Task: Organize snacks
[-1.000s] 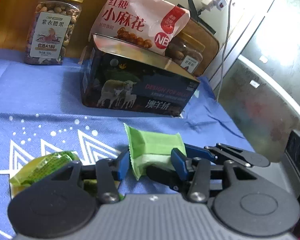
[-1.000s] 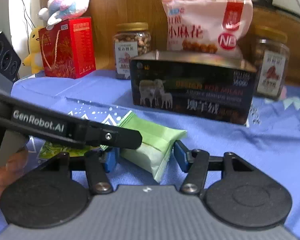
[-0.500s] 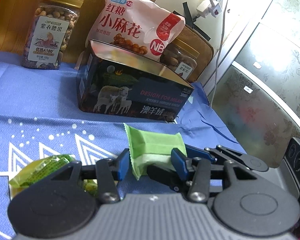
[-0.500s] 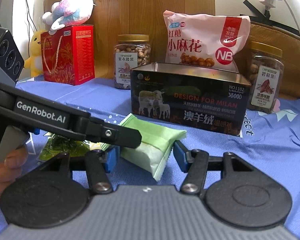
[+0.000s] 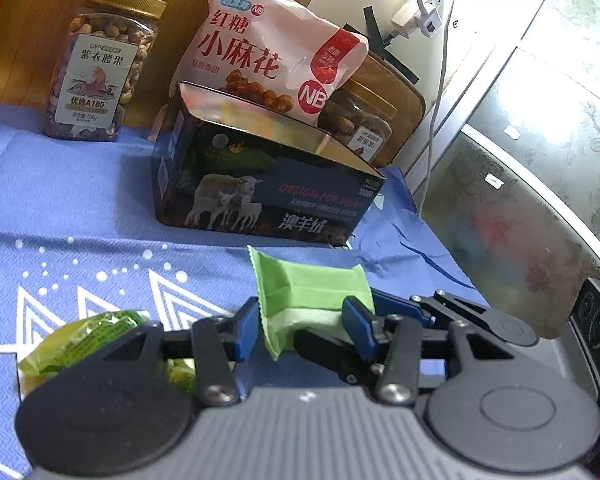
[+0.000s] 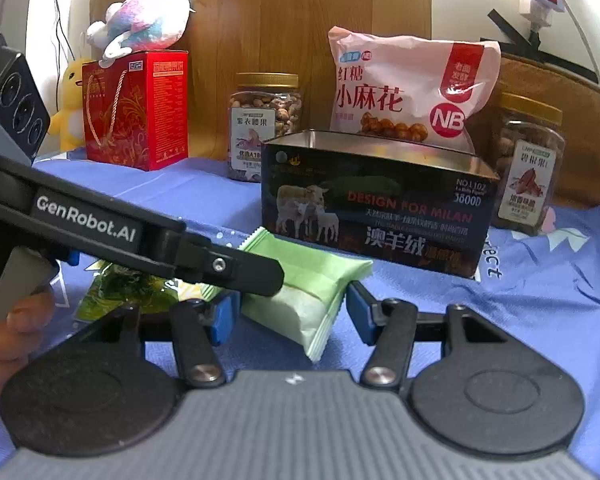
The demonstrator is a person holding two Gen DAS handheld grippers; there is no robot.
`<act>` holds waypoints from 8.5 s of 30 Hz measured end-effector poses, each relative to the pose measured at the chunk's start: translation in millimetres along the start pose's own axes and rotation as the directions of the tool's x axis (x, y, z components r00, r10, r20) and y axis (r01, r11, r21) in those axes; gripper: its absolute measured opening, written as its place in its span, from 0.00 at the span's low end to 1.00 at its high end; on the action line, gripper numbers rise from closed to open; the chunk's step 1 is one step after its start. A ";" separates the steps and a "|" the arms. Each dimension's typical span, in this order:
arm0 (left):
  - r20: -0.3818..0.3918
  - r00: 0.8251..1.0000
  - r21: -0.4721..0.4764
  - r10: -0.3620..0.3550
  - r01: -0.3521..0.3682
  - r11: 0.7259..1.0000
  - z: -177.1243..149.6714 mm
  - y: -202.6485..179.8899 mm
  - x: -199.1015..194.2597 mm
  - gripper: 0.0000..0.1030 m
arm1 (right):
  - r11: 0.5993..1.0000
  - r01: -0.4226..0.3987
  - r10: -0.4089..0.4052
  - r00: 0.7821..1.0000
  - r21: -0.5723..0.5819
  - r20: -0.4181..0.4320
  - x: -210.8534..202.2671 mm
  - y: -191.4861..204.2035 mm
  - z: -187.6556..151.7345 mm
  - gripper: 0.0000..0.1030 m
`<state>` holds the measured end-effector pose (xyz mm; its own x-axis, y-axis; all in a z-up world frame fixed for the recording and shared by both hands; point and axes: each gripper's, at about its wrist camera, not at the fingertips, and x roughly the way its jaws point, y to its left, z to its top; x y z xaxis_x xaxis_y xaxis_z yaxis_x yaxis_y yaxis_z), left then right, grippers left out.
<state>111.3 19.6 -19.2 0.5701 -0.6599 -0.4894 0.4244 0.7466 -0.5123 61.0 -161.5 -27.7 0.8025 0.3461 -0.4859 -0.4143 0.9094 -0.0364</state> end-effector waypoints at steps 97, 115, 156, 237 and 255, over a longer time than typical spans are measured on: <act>0.159 0.934 -0.061 0.321 -0.315 0.947 -22.4 45.9 -94.3 0.66 | 0.947 -0.034 0.042 0.999 0.318 -0.018 -3.0 -22.7 -2.3 0.70; 0.159 0.933 -0.061 0.322 -0.316 0.947 -22.3 45.2 -93.8 0.66 | 0.948 -0.036 0.043 0.999 0.315 -0.015 -3.8 -22.4 -2.2 0.70; -0.014 0.989 -0.166 0.147 -0.147 0.975 -12.8 46.2 -61.5 0.40 | 0.952 -0.300 0.289 0.947 -0.066 -0.143 36.8 57.7 17.6 0.42; 0.073 0.768 0.100 0.636 -0.640 0.762 -20.5 -87.1 -76.1 1.00 | 0.840 -0.054 -0.068 0.977 0.540 0.203 -110.1 -36.3 -11.5 0.80; 0.214 0.700 0.164 0.681 -0.713 0.681 -21.9 -106.6 -80.3 1.00 | 0.833 -0.045 -0.077 0.978 0.551 0.196 -108.2 -37.1 -13.5 0.81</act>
<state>4.8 -8.9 59.3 0.8390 0.0649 -0.5403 -0.0020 0.9932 0.1162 -16.3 -235.8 14.4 0.9004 0.3139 -0.3011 -0.1448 0.8690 0.4731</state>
